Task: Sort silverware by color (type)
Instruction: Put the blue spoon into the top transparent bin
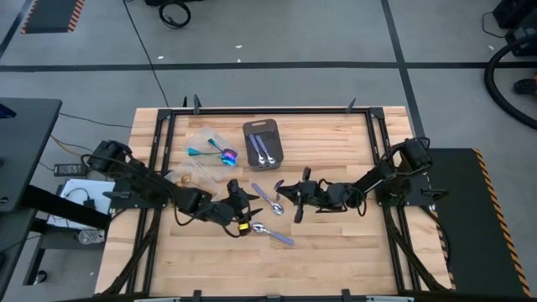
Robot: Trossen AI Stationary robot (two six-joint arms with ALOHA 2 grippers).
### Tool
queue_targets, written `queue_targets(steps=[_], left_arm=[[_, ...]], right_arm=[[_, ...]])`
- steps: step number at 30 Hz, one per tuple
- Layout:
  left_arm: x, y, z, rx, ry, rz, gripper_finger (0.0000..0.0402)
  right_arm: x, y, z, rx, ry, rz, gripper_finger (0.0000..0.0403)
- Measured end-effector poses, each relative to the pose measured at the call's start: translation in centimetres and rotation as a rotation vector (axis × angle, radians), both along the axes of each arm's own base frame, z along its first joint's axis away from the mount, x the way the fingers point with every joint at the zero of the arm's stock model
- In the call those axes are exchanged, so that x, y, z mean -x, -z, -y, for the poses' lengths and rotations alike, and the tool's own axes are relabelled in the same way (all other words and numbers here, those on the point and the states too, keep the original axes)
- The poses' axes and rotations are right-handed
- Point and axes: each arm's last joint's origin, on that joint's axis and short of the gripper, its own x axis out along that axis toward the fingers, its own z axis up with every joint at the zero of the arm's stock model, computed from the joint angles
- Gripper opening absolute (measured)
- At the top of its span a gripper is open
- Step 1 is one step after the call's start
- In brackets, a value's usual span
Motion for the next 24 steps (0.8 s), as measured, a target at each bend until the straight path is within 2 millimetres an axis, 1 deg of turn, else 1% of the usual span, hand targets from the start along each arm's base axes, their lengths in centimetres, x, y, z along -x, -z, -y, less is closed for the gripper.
queue_targets(steps=[4, 7, 10, 14, 18, 24], left_arm=[[-0.7, 0.2, -1.0, -0.009, -0.030, 0.014, 0.0228], [-1.6, 0.2, -1.2, -0.048, -0.001, 0.072, 0.0230], [-2.4, 0.6, -1.3, -0.077, 0.038, 0.107, 0.0230], [-3.1, 1.2, -2.0, -0.072, 0.052, 0.128, 0.0229], [-3.5, 1.4, -2.5, -0.031, 0.062, 0.142, 0.0203], [-3.5, 1.4, -2.7, -0.030, 0.061, 0.145, 0.0134]], right_arm=[[-0.5, -0.5, -0.3, -0.003, -0.053, 0.026, 0.0016], [-0.9, -0.6, -0.4, 0.006, -0.058, 0.030, 0.0016], [-1.0, -0.8, -0.5, 0.016, -0.059, 0.040, 0.0016], [-1.0, -0.8, -0.5, 0.018, -0.065, 0.041, 0.0016], [-1.0, -0.9, -0.6, 0.017, -0.077, 0.047, 0.0016], [-1.0, -1.0, -0.7, 0.015, -0.099, 0.057, 0.0016]])
